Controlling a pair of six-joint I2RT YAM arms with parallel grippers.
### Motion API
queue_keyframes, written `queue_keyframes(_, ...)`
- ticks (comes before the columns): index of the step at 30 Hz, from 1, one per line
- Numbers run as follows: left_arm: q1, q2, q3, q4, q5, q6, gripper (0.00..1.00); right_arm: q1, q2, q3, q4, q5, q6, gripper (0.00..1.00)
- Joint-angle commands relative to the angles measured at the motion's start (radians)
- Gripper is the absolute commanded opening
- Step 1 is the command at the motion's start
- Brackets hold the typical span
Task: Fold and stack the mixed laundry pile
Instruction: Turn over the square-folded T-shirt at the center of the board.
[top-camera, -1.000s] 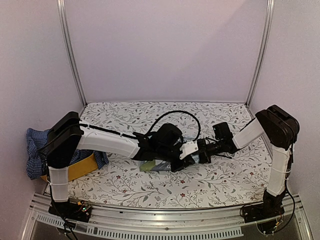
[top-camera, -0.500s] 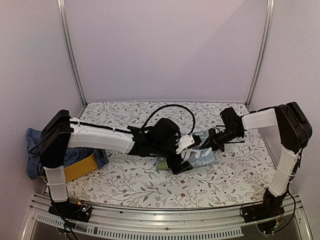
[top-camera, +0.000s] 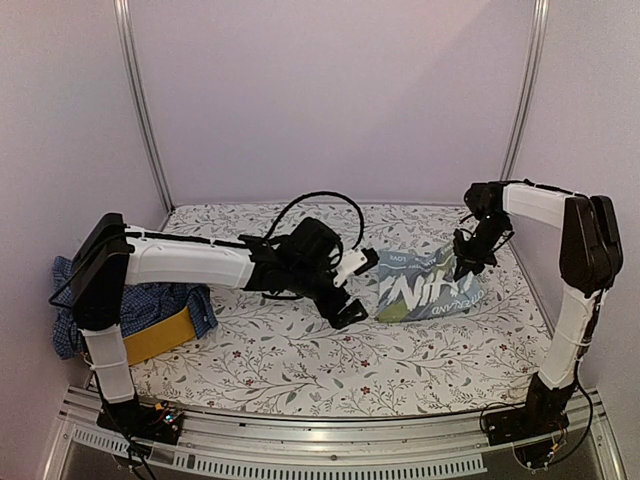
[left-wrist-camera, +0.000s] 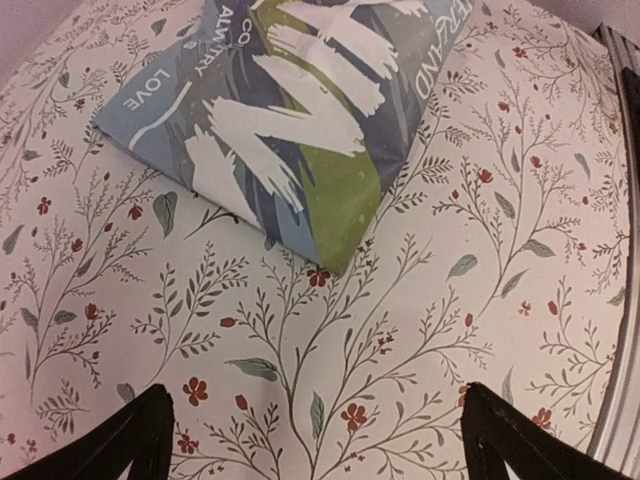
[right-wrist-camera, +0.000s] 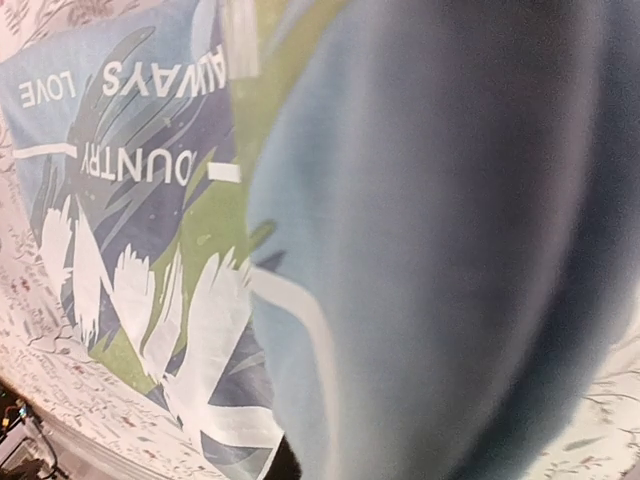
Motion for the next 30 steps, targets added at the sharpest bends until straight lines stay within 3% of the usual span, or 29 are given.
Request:
queue_keyframes(1,0.027,0.0,0.018,-0.048,-0.021,-0.011,1.0,-0.096,-0.086,0.066,-0.142,0.362,-0.074,0.0)
queue_keyframes(6,0.057,-0.002,0.015,-0.103,-0.099,-0.029,1.0,-0.157,-0.183,0.035,-0.109,0.87,-0.137,0.0)
queue_keyframes(10,0.104,-0.025,0.001,-0.153,-0.116,-0.062,1.0,-0.176,-0.232,0.077,-0.047,1.051,-0.191,0.0)
queue_keyframes(16,0.147,-0.041,-0.015,-0.173,-0.153,-0.056,1.0,-0.096,-0.172,0.196,-0.033,0.988,-0.249,0.0)
queue_keyframes(25,0.205,-0.027,0.017,-0.222,-0.162,-0.107,1.0,0.268,0.267,0.509,-0.152,0.746,-0.21,0.0)
queue_keyframes(30,0.262,-0.12,-0.039,-0.166,-0.043,-0.209,1.0,0.427,0.468,0.629,-0.166,0.632,-0.153,0.0)
